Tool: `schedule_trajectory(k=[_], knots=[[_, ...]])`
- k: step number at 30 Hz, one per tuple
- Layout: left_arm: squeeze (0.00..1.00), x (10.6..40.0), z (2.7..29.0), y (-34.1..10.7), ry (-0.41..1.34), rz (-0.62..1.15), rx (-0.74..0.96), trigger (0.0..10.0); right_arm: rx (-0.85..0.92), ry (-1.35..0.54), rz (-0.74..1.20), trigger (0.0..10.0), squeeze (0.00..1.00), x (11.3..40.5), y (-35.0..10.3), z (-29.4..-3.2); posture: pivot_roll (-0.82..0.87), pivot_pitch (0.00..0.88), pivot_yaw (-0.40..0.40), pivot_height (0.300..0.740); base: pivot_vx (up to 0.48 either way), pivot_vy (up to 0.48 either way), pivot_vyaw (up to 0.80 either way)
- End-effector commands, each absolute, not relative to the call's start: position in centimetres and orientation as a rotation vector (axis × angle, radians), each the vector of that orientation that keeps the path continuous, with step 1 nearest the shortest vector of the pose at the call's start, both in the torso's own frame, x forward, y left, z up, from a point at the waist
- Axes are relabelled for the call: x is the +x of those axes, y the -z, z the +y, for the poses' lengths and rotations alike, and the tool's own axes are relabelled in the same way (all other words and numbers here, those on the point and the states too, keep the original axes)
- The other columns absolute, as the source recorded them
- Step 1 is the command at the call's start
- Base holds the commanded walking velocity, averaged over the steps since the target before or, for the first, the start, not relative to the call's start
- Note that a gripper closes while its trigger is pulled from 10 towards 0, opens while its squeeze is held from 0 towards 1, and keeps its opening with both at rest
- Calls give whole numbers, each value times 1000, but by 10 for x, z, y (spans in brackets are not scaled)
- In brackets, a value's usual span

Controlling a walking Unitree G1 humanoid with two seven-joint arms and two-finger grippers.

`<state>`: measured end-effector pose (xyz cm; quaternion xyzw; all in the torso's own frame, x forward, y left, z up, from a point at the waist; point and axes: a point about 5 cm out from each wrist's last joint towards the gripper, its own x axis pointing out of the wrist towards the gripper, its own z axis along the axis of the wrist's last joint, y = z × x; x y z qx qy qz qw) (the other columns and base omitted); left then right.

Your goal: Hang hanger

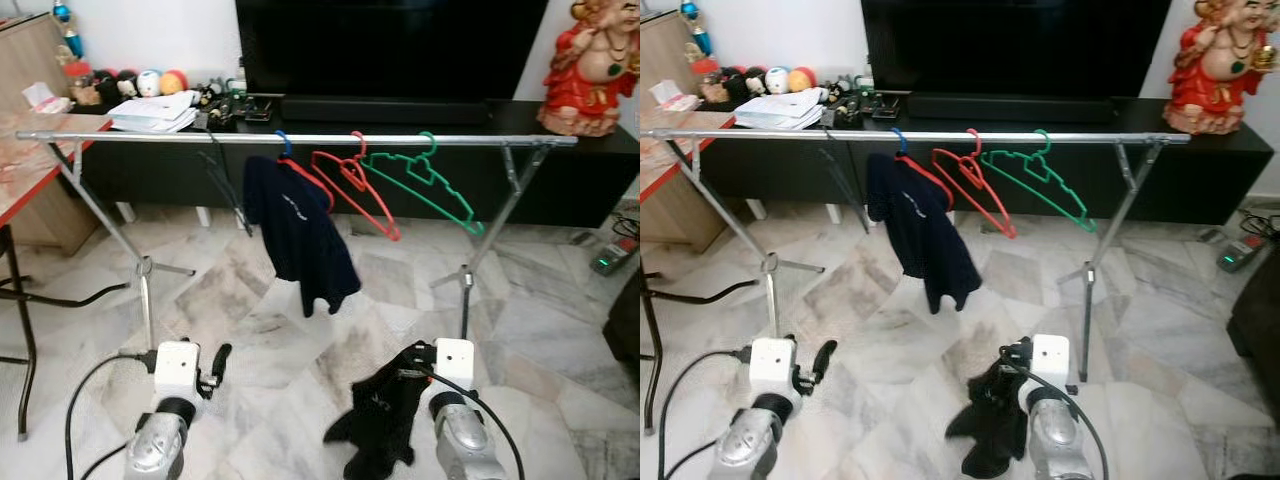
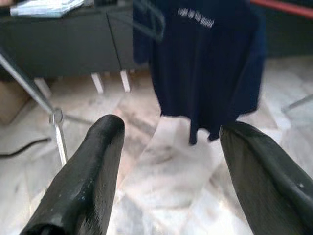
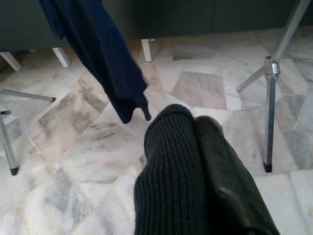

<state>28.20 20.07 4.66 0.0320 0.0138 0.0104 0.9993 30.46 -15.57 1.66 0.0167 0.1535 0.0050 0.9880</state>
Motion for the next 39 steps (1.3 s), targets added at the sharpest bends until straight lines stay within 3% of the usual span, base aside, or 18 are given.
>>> schedule_trajectory(k=[1, 10, 17, 32, 39], knots=[[0, 272, 204, -37, -39, 77, 57, 10000, 39, -4, 290, 10000, 0, 307, -20, -157, 35, 47, 69, 740, 0, 0, 0], [0, 272, 207, -45, -52, 73, 46, 10000, -12, -103, 220, 10000, 0, 311, -28, -148, 37, 46, 73, 740, 168, 0, 0], [0, 272, 207, -48, -67, 76, 34, 10000, -26, -157, 203, 10000, 0, 311, -30, -142, 39, 54, 75, 740, 352, 0, 758], [0, 272, 206, -51, -57, 88, 33, 10000, -31, -160, 236, 10000, 0, 309, -25, -143, 47, 67, 76, 740, 360, 0, 0], [0, 270, 204, -45, -28, 125, 22, 10000, -15, -157, 240, 10000, 0, 306, -22, -139, 43, 68, 80, 740, 0, 0, 0]])
